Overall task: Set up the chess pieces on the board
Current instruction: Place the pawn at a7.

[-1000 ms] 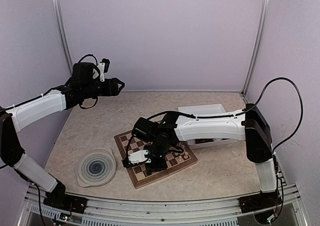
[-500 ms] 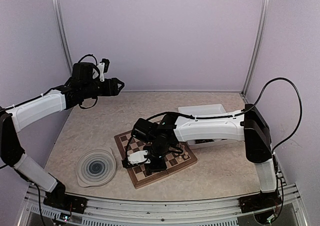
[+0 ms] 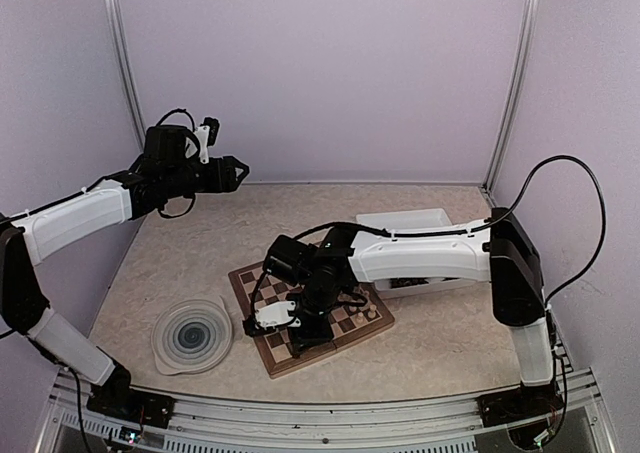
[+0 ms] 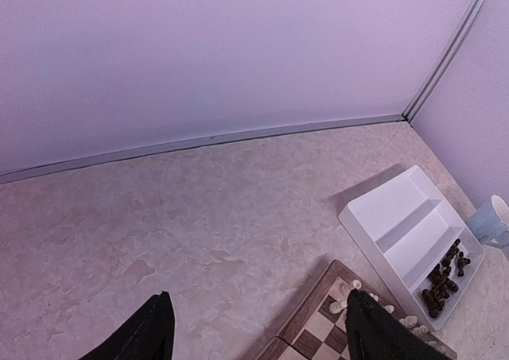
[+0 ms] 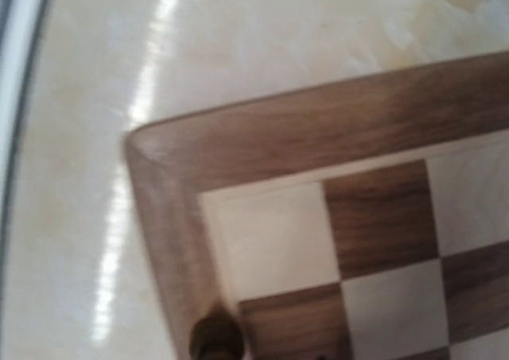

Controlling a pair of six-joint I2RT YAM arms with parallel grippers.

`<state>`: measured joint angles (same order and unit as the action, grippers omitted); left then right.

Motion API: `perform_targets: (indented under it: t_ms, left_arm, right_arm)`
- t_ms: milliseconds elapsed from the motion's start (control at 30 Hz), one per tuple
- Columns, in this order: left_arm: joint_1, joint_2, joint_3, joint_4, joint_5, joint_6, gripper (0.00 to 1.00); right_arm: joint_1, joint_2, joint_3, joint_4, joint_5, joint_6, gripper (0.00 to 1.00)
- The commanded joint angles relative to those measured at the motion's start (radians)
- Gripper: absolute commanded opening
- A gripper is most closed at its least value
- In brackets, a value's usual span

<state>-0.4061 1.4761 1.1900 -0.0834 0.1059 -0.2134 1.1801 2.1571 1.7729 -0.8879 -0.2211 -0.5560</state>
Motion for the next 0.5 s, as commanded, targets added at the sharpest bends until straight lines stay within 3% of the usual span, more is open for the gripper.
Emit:
perform_targets:
  t_ms: [0,200,333,467]
  left_arm:
    - [-0.001,-0.018,0.003,0.005,0.029,0.009,0.74]
    - [-0.01,0.029,-0.002,0.021,0.034,0.044,0.73]
    - [-0.005,0.044,0.007,0.013,0.032,0.05,0.73]
    - [-0.051,0.035,-0.003,-0.004,0.001,0.089,0.71]
  right_arm:
    - [-0.057,-0.112,0.035,-0.046,-0.113,0.007,0.35]
    - [-0.208,-0.286,-0.093,0.042,-0.116,0.005,0.36]
    - [-0.223,-0.336,-0.177,0.105,-0.095,-0.021,0.33]
    - [-0.223,-0.331,-0.184,0.102,-0.17,-0.022,0.26]
